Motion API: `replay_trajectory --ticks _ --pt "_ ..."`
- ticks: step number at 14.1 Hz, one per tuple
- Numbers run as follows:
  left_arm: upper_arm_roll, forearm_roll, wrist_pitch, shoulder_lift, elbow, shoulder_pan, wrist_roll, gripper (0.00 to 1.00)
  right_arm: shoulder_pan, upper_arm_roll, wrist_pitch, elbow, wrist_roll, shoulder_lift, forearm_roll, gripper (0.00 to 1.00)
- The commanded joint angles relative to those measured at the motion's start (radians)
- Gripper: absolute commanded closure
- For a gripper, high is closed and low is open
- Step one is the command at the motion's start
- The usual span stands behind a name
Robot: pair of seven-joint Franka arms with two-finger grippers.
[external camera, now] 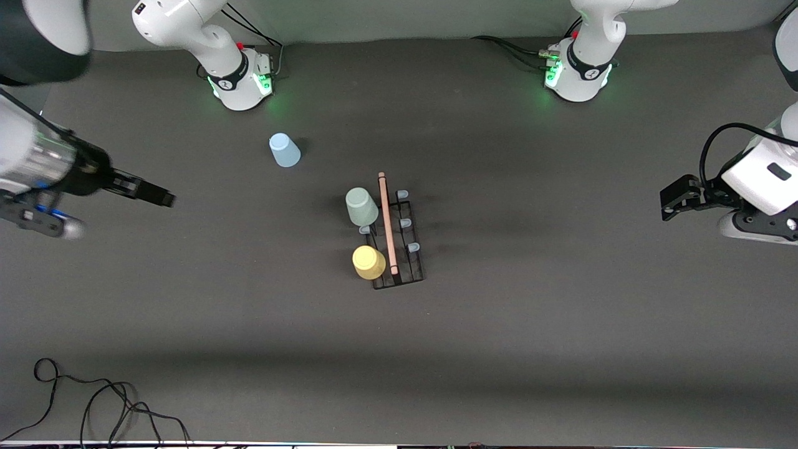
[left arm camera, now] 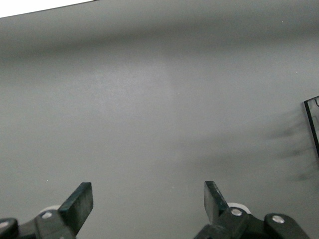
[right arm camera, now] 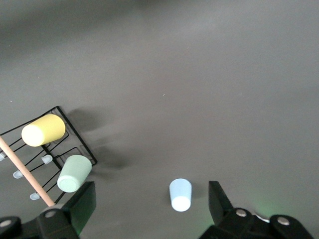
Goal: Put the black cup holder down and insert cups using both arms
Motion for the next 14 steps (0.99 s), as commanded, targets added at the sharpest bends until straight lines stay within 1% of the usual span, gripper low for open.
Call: replay_trajectory --ticks 1,3,4,10,11,13,14 --pt "0.009 -0.013 0.007 -0.003 0.004 0.007 -0.025 0.00 0.013 -0.055 -0.022 -0.017 -0.120 -0.038 -0.044 0.00" --pt "0.010 -0.007 -0.007 -0.003 0.001 0.010 -0.015 0.00 0.016 -0.074 -0.032 -0.034 -0.164 -0.029 -0.052 0.00" --pt "0.010 -0.009 -0.004 -0.003 0.001 0.010 -0.015 0.00 0.015 -0.072 -0.032 -0.034 -0.164 -0.029 -0.069 0.00" --pt "0.016 -0.003 -0.015 -0.006 0.005 0.013 -0.016 0.00 0.016 -0.072 -0.035 -0.037 -0.165 -0.029 -0.072 0.00" --pt "0.027 -0.003 -0.011 -0.012 0.007 0.028 -0.009 0.00 0.013 -0.066 -0.035 -0.037 -0.164 -0.028 -0.072 0.00" --pt "0.033 -0.001 0.001 -0.017 0.013 0.041 0.066 0.00 -0.006 -0.045 -0.035 -0.039 -0.164 -0.028 -0.077 0.00" --pt "0.032 -0.003 0.002 -0.012 0.014 0.042 0.080 0.00 -0.067 0.022 -0.035 -0.039 -0.164 -0.034 -0.087 0.00"
